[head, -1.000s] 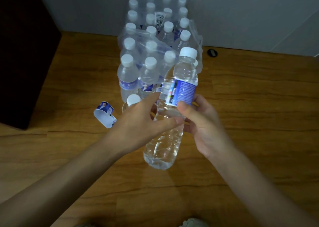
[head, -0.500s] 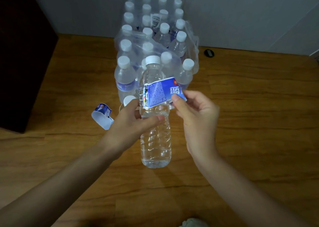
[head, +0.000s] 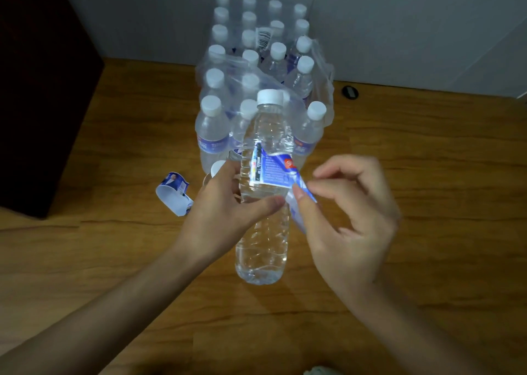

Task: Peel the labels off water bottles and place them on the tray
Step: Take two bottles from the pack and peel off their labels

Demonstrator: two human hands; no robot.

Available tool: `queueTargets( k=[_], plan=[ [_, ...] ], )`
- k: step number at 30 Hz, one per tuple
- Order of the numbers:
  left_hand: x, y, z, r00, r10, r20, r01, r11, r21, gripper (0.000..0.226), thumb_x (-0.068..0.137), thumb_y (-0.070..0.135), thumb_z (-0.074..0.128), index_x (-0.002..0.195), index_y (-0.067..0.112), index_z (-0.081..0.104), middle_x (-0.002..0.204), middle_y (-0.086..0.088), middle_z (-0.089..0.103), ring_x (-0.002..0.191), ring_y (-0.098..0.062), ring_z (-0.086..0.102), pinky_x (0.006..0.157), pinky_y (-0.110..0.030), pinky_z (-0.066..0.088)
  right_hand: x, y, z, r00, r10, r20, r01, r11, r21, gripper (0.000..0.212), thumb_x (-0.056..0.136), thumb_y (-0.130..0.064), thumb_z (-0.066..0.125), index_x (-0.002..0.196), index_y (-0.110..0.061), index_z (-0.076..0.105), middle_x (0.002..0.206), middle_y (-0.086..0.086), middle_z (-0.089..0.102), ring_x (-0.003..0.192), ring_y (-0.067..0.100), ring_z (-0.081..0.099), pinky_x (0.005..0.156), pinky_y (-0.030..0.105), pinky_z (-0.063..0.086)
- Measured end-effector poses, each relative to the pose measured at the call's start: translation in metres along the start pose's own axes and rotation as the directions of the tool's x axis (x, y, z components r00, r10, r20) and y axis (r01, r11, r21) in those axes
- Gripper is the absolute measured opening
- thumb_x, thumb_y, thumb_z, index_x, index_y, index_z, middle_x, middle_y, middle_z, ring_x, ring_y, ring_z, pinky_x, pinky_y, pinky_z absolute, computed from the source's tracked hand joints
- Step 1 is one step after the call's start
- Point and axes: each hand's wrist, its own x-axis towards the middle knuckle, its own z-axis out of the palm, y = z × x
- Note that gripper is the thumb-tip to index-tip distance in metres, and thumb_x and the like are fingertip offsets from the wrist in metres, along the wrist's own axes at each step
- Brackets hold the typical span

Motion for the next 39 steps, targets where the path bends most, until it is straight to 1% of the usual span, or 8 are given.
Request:
queueTargets(
  k=[5, 8, 10, 13, 21, 30, 34, 39],
  plan=[
    [-0.007, 0.009, 0.006, 1.0, 0.014, -0.002, -0.014, 0.997, 0.075, 0.022, 0.064, 0.045, 0.062, 0.072, 0.035, 0.045, 0.06, 0.018, 0.058, 0.056, 0.004, 0.055, 0.051, -0.012, 0.037, -0.011, -0.005, 0.0, 0.97, -0.239, 0.047, 0.242, 0.967, -0.078, 0.016, 0.08, 0.003, 0.066, 0.066, 0.004, 0.073, 0.078, 0.014, 0.068, 0.065, 0.022, 0.061, 0.058, 0.027, 0.047],
    [-0.011, 0.015, 0.002, 1.0, -0.025, -0.018, 0.026, 0.998, 0.056, 0.051, 0.079, -0.007, 0.059, 0.073, 0.037, 0.034, 0.068, 0.018, 0.044, 0.057, 0.023, 0.052, 0.057, -0.001, 0.041, -0.015, -0.006, -0.002, 0.956, -0.287, 0.067, 0.29, 0.956, -0.036, 0.024, 0.085, -0.004, 0.062, 0.066, 0.002, 0.074, 0.09, 0.005, 0.061, 0.077, 0.016, 0.059, 0.067, 0.021, 0.048],
    [-0.008, 0.014, -0.003, 1.0, 0.0, -0.009, 0.0, 0.998, 0.059, 0.032, 0.077, 0.009, 0.066, 0.077, 0.032, 0.044, 0.072, 0.013, 0.05, 0.064, 0.015, 0.059, 0.063, -0.007, 0.047, -0.016, -0.006, -0.003, 0.962, -0.269, 0.052, 0.271, 0.962, -0.024, 0.02, 0.085, -0.005, 0.064, 0.069, 0.001, 0.074, 0.092, 0.005, 0.06, 0.081, 0.015, 0.06, 0.072, 0.019, 0.047],
    [-0.004, 0.015, -0.007, 0.999, 0.028, 0.02, -0.029, 0.998, 0.048, 0.047, 0.06, 0.053, 0.068, 0.098, 0.025, 0.06, 0.085, 0.006, 0.071, 0.08, -0.01, 0.068, 0.076, -0.045, 0.056, -0.008, -0.003, -0.005, 0.992, -0.126, -0.033, 0.126, 0.992, 0.014, 0.009, 0.08, 0.0, 0.068, 0.072, 0.003, 0.069, 0.086, 0.004, 0.061, 0.078, 0.015, 0.059, 0.071, 0.02, 0.046],
    [-0.006, 0.004, -0.01, 0.999, 0.011, -0.034, -0.01, 1.0, 0.025, 0.063, 0.058, 0.054, 0.074, 0.112, 0.03, 0.054, 0.092, 0.011, 0.074, 0.083, -0.008, 0.071, 0.077, -0.043, 0.058, 0.009, 0.048, 0.007, 0.842, 0.538, -0.042, -0.515, 0.826, 0.23, 0.019, 0.08, -0.007, 0.065, 0.074, -0.025, 0.061, 0.079, -0.006, 0.061, 0.071, -0.004, 0.056, 0.064, 0.01, 0.041],
    [-0.013, -0.011, -0.008, 0.997, 0.043, -0.058, -0.042, 0.999, 0.017, 0.053, 0.069, 0.038, 0.081, 0.112, 0.034, 0.051, 0.099, 0.01, 0.071, 0.09, -0.003, 0.068, 0.076, -0.028, 0.057, -0.028, 0.108, 0.04, 0.661, 0.716, 0.224, -0.717, 0.691, -0.091, 0.013, 0.071, -0.017, 0.062, 0.074, -0.029, 0.057, 0.068, -0.006, 0.064, 0.063, 0.016, 0.061, 0.059, 0.04, 0.049],
    [-0.017, -0.018, -0.001, 0.996, 0.074, -0.051, -0.071, 0.996, 0.053, 0.057, 0.069, 0.034, 0.082, 0.115, 0.032, 0.048, 0.104, 0.012, 0.068, 0.094, 0.004, 0.065, 0.077, -0.018, 0.054, -0.032, 0.123, 0.051, 0.549, 0.78, 0.301, -0.732, 0.622, -0.278, 0.028, 0.078, -0.014, 0.067, 0.102, -0.024, 0.058, 0.077, -0.011, 0.063, 0.073, 0.016, 0.062, 0.064, 0.034, 0.048],
    [-0.018, -0.027, 0.008, 0.994, 0.107, -0.027, -0.105, 0.991, 0.08, 0.058, 0.069, 0.027, 0.081, 0.111, 0.042, 0.043, 0.106, 0.035, 0.06, 0.097, 0.012, 0.06, 0.078, -0.01, 0.049, -0.038, 0.142, 0.049, 0.451, 0.796, 0.405, -0.421, 0.589, -0.69, 0.05, 0.087, -0.017, 0.059, 0.136, -0.016, 0.047, 0.126, 0.003, 0.063, 0.117, 0.027, 0.056, 0.085, 0.034, 0.044]
  ],
)
